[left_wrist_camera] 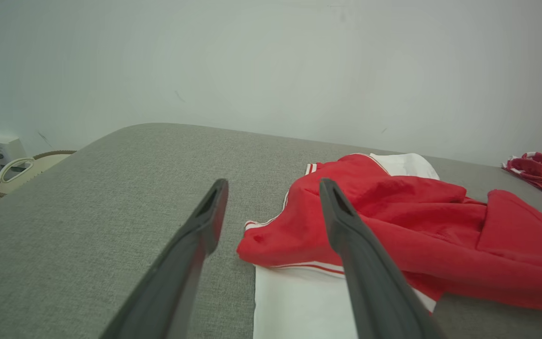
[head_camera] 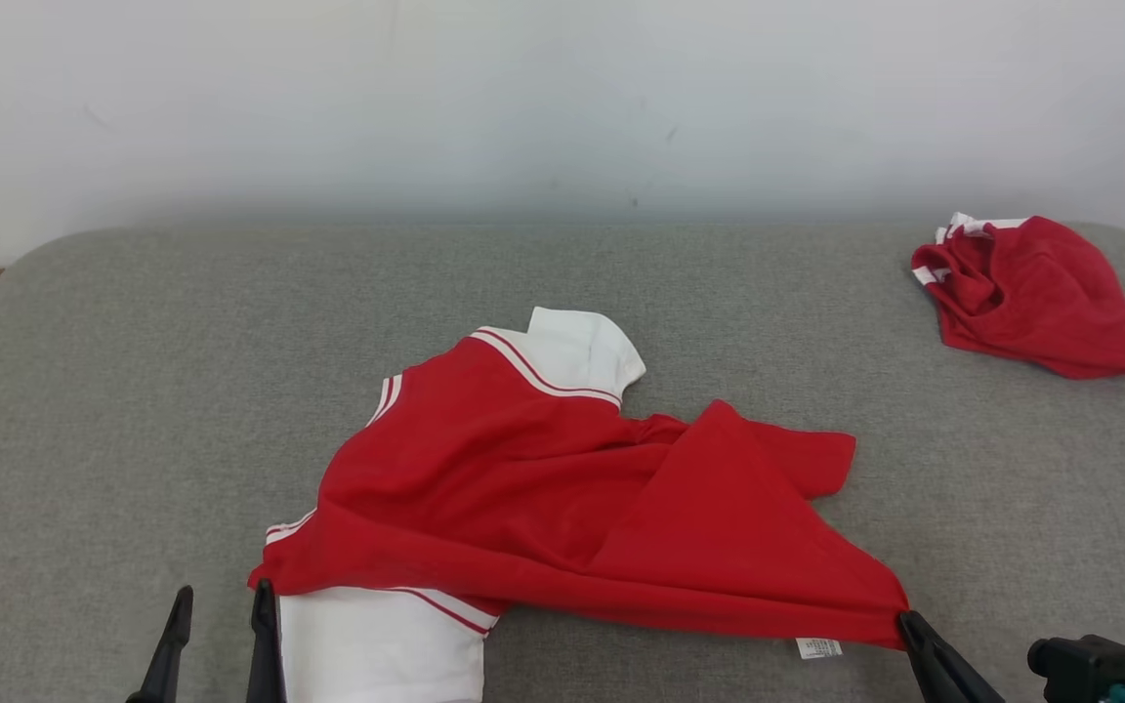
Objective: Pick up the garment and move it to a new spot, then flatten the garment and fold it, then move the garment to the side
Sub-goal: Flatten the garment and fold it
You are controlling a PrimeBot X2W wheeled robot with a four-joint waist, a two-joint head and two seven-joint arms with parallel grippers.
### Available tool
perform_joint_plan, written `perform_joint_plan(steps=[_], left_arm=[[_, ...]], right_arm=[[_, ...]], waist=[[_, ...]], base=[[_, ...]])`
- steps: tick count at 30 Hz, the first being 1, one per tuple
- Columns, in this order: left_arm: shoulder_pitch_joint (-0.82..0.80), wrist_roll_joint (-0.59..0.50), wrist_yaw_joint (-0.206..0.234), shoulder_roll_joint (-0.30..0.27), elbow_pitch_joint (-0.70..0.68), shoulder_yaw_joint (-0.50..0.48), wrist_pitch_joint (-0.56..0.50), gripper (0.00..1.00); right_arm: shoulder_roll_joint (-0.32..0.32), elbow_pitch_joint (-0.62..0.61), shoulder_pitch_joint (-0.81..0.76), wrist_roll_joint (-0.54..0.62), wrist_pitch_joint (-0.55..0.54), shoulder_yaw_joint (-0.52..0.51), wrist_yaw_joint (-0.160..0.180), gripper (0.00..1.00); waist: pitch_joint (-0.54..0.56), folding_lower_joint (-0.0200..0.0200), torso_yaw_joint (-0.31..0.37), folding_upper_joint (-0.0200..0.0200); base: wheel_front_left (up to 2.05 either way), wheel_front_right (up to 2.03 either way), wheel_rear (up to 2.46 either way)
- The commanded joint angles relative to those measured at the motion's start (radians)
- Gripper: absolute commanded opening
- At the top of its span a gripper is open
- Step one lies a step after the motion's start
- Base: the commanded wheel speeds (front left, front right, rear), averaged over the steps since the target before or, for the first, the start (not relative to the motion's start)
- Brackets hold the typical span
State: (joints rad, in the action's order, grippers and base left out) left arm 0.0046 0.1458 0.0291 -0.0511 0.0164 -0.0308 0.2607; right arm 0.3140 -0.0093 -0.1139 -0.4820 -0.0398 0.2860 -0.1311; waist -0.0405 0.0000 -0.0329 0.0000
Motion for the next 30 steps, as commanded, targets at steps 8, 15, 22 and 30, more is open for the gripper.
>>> perform_joint_plan(steps=[8,15,22,30], left_arm=[[0.009,0.018,0.011,0.000,0.008,0.011,0.005,1.00],[0.005,0.011,0.009,0.000,0.006,0.009,0.005,1.00],[0.012,0.006,0.003,0.000,-0.002,0.005,0.005,1.00],[0.031,-0.014,0.001,0.000,-0.007,-0.007,0.005,1.00]], right_arm=[[-0.010,-0.079,-0.052,0.026,-0.065,-0.056,0.001,1.00],[-0.051,-0.077,-0.017,0.152,0.037,-0.108,0.001,1.00],[-0.093,-0.062,0.020,0.252,0.158,-0.123,0.001,1.00],[-0.152,-0.022,0.023,0.316,0.244,-0.163,0.001,1.00]], waist=[[-0.006,0.0000,0.015,0.0000],[-0.005,0.0000,0.011,0.0000],[0.011,0.0000,0.001,0.0000],[0.039,0.0000,0.001,0.0000]], base=[[0.00,0.00,0.00],[0.00,0.00,0.00],[0.00,0.00,0.00],[0.00,0.00,0.00]])
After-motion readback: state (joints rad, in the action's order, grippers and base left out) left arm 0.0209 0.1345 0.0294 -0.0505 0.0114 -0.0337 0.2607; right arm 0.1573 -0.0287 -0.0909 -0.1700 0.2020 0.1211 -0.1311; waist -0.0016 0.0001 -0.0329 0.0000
